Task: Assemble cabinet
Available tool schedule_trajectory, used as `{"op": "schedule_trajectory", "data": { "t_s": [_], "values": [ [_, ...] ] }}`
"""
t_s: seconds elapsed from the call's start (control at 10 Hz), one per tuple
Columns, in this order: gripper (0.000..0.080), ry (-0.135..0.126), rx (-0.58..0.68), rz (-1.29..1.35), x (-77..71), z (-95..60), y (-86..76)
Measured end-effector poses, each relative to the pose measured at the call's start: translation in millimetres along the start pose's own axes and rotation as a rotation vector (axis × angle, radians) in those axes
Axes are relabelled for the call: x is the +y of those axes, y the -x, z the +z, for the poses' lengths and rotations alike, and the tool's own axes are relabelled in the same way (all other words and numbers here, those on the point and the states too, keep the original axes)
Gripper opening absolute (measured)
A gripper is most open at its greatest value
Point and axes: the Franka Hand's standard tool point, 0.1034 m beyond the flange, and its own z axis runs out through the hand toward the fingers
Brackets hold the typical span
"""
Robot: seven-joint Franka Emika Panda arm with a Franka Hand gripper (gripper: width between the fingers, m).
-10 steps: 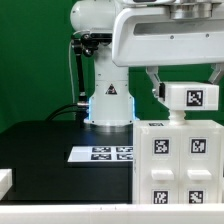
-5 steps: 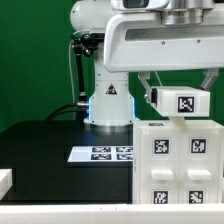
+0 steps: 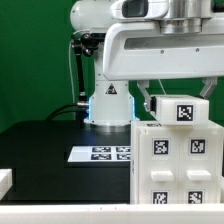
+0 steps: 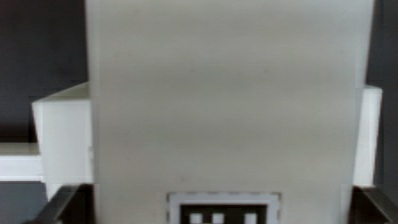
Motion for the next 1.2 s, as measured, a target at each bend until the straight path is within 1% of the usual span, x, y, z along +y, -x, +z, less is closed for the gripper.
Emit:
{"op": "schedule_trajectory", "data": {
  "t_s": [0.2, 0.3, 0.5, 0.8, 1.0, 1.1, 1.2],
  "values": [
    [0.0551, 0.000, -0.001, 0.000, 0.0, 0.4, 0.1],
    [0.0631, 0.000, -0.001, 0.000, 0.0, 0.5, 0.1],
    [0.0646, 0.000, -0.001, 0.000, 0.1, 0.8, 0.2],
    [0.0649, 0.000, 0.002, 0.000, 0.1, 0.6, -0.5],
    [0.0649, 0.000, 0.059, -0.002, -3.2, 0.4, -9.0],
    [0.0649, 0.001, 0.064, -0.008, -6.9, 2.4, -8.2],
    [0.0649, 0.000, 0.068, -0.009, -7.3, 1.8, -9.0]
  ]
}}
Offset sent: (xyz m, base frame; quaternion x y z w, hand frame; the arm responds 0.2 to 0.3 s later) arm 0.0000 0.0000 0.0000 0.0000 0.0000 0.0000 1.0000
